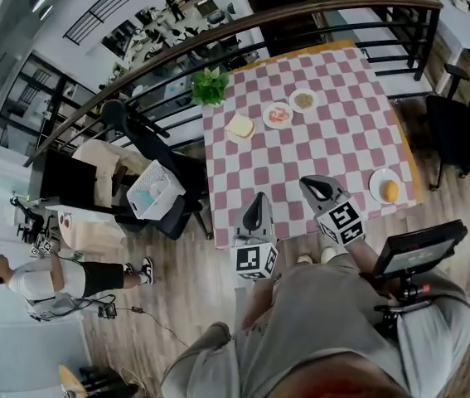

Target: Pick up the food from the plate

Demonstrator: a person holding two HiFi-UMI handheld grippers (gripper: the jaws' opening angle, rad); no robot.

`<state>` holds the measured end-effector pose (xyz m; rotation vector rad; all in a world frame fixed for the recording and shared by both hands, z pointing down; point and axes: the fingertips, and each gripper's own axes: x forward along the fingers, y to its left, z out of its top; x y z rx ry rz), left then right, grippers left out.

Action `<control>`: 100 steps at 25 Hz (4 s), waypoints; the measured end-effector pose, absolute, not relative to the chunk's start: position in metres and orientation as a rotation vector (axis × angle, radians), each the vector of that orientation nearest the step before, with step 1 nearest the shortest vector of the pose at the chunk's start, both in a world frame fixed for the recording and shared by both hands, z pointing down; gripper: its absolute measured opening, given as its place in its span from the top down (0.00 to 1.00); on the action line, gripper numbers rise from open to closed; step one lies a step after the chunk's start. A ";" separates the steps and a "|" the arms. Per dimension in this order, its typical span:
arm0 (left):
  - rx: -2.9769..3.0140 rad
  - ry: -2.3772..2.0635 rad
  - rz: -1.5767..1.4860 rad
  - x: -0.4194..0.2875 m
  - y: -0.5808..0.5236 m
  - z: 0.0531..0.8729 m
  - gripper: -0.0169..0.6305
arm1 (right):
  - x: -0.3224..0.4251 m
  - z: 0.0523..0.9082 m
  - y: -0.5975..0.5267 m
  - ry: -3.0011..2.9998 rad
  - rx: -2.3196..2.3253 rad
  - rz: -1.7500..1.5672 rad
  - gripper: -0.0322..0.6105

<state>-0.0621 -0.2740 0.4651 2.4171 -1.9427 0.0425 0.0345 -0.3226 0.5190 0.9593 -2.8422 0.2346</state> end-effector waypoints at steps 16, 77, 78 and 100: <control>2.545 -1.788 -0.096 -0.043 -0.291 0.456 0.96 | 0.024 0.487 -0.309 -2.812 0.991 0.127 0.92; 2.613 -1.849 0.066 -0.055 -0.254 0.451 0.96 | 0.333 0.848 -0.366 -1.666 0.356 0.137 0.51; 2.614 -1.851 0.064 -0.054 -0.255 0.450 0.96 | 0.337 0.853 -0.365 -1.673 0.379 0.191 0.51; 2.531 -1.817 0.113 -0.055 -0.253 0.473 0.96 | 0.395 0.900 -0.375 -1.552 0.653 0.606 0.42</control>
